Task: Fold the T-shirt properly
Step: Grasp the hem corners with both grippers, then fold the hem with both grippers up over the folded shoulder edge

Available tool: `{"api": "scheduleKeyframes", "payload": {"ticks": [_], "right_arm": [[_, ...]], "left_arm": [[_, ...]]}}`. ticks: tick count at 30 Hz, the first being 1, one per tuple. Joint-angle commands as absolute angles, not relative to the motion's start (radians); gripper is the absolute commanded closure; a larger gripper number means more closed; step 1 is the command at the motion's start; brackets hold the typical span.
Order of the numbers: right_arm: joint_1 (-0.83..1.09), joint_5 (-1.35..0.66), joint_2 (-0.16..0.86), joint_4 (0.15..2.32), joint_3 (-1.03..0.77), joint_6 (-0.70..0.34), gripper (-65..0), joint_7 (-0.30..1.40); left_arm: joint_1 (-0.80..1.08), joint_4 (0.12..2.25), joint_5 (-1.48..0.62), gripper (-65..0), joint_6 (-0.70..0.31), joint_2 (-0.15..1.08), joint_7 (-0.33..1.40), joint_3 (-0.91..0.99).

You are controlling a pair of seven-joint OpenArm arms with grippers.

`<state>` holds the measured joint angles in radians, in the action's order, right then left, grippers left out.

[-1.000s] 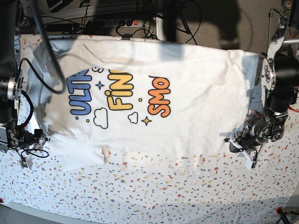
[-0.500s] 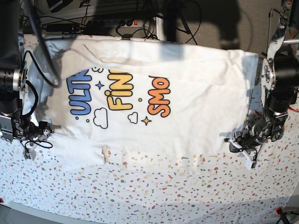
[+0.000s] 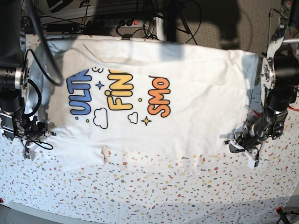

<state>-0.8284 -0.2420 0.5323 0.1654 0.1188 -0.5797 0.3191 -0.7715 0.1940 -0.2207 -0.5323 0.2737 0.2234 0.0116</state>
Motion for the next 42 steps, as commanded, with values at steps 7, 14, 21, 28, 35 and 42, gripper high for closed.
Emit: {"api": "scheduleKeyframes", "payload": {"ticks": [7,14,21,28,35,42], "right_arm": [[-0.9,-0.24,0.541,0.228,0.118,-0.698,0.0,0.323],[-0.881,-0.247,0.549,0.283,0.118,-0.698,0.0,0.344],[-0.751,-0.273,0.57,0.434,0.118,-0.698,0.0,0.337],[-0.464,-0.479,0.655,0.743,0.109,-0.698,0.0,0.3],[-0.244,-0.528,0.698,0.999,-0.043,-0.698,0.0,0.299],[-0.029,-0.53,0.695,1.207,-0.266,-0.698,0.0,0.299]], "left_arm": [[-0.813,0.22,-0.199,0.0,-0.434,0.257,0.207,0.011],[-0.804,0.298,-0.222,0.0,-0.434,0.256,0.254,0.011],[-0.669,0.522,-0.327,0.0,-0.434,0.268,0.314,0.011],[-0.393,1.023,-0.361,0.0,-0.272,0.281,0.322,0.012],[-0.265,1.208,-0.362,0.0,-0.271,0.33,0.33,0.013],[-0.205,1.258,-0.44,0.0,-0.273,0.37,0.334,0.013]]}}
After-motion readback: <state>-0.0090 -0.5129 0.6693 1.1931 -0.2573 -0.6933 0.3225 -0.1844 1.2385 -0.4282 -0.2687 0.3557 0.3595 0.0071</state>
